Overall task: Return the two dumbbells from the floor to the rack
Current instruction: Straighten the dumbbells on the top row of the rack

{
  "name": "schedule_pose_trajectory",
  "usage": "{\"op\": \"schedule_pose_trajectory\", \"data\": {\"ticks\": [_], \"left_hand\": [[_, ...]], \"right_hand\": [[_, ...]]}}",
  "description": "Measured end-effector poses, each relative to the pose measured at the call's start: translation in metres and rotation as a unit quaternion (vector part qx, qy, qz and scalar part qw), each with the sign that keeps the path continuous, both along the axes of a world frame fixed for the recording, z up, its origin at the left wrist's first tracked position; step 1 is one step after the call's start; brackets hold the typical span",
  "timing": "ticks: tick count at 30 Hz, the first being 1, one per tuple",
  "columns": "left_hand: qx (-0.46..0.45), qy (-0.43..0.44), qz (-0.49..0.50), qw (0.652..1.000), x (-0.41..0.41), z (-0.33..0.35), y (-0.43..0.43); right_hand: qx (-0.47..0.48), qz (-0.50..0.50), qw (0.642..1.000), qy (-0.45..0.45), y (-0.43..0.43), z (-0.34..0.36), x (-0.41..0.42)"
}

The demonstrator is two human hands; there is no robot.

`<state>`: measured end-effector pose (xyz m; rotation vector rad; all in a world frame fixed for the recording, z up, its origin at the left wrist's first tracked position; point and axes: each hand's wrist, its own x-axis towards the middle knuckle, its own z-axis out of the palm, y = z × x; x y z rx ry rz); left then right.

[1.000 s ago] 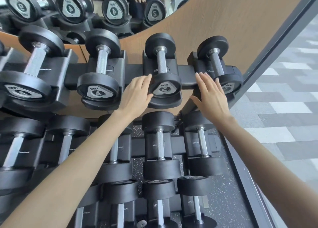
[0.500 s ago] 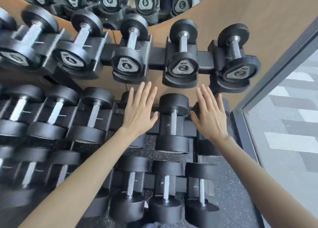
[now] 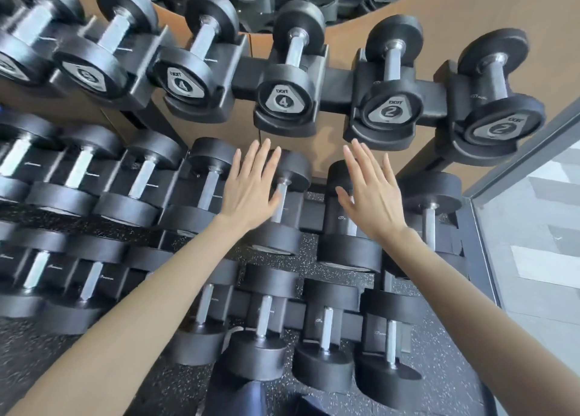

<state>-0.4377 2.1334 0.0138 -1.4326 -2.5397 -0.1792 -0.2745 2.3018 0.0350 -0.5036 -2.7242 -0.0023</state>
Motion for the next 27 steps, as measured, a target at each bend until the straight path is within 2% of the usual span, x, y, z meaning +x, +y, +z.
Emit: {"op": "schedule_pose_trajectory", "data": {"ticks": [9,13,21,27], "left_hand": [[0.006,-0.02,-0.064,0.998,-0.123,0.008,0.02],[0.056,-0.042,-0.087,0.994,-0.165,0.018,0.045],[0.103,-0.129,-0.128,0.978,-0.187,0.021,0.086],[0.126,-0.195,-0.13,0.964,-0.192,0.021,0.091]], "right_hand": [[-0.038,-0.028,0.999,-0.005,0.006,0.007,-0.109],[-0.077,-0.077,0.994,0.017,0.019,0.02,-0.151],[-0.138,-0.136,0.981,-0.006,0.049,0.028,-0.199],[-0.247,-0.135,0.957,0.074,0.055,0.015,-0.205]]}}
